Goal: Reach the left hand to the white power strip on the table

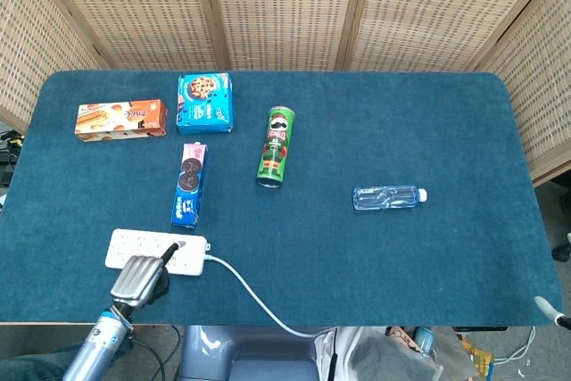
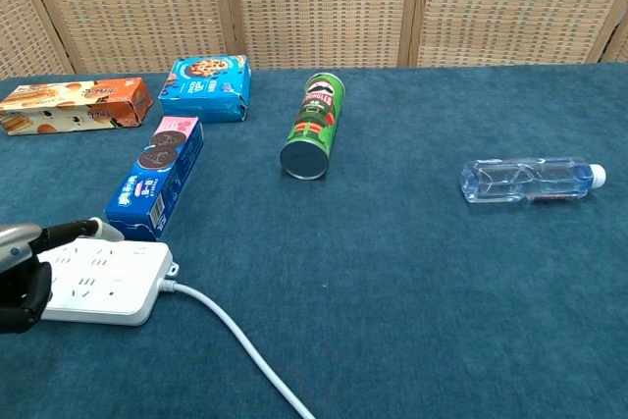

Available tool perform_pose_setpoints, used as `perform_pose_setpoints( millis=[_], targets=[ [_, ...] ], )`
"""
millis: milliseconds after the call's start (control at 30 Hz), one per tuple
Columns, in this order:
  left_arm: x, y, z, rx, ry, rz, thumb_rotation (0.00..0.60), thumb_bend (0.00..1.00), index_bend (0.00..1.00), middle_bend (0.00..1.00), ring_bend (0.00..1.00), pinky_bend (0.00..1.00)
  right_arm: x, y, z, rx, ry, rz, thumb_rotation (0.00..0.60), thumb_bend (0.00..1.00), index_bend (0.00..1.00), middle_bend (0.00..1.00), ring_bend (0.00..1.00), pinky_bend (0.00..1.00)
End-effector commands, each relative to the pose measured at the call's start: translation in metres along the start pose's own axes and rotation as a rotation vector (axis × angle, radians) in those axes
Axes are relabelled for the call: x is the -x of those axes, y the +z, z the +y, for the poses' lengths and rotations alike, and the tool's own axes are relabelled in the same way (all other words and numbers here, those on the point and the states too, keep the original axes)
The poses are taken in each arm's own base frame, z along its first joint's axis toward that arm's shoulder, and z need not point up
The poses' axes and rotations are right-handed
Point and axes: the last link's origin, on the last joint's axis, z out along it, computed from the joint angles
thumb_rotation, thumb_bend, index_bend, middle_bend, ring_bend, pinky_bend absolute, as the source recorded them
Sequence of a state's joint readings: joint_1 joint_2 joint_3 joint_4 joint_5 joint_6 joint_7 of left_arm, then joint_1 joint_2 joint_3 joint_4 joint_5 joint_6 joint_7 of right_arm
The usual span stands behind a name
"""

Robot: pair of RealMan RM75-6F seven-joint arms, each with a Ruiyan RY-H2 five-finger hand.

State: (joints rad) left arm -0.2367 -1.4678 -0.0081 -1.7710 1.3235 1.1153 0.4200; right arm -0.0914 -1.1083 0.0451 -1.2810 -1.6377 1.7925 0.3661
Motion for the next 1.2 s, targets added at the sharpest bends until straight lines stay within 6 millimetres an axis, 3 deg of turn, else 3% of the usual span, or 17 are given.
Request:
perform_pose_setpoints(
  millis=[33, 233, 1000, 1200],
  targets=[
    [0.004, 0.001, 0.003, 0.005, 0.008, -0.015, 0.600, 1.00, 0.13, 1.00, 1.00, 1.00, 0.000, 0.000, 0.000, 0.001, -0.001, -0.003, 0.600, 0.00, 0.00, 0.00, 0.00, 0.00],
    [0.014, 0.001, 0.003, -0.006, 0.007, -0.061, 0.600, 1.00, 0.13, 1.00, 1.00, 1.00, 0.001, 0.001, 0.001, 0.006, -0.001, -0.010, 0.600, 0.00, 0.00, 0.00, 0.00, 0.00],
    [0.015, -0.004, 0.001, -0.012, -0.006, -0.065, 0.600, 1.00, 0.13, 1.00, 1.00, 1.00, 0.001, 0.001, 0.000, 0.007, -0.003, -0.017, 0.600, 0.00, 0.00, 0.00, 0.00, 0.00],
    [0.025, -0.002, -0.002, -0.029, -0.001, -0.125, 0.600, 1.00, 0.14, 1.00, 1.00, 1.00, 0.001, 0.001, 0.000, 0.006, -0.001, -0.014, 0.600, 0.00, 0.00, 0.00, 0.00, 0.00]
  ],
)
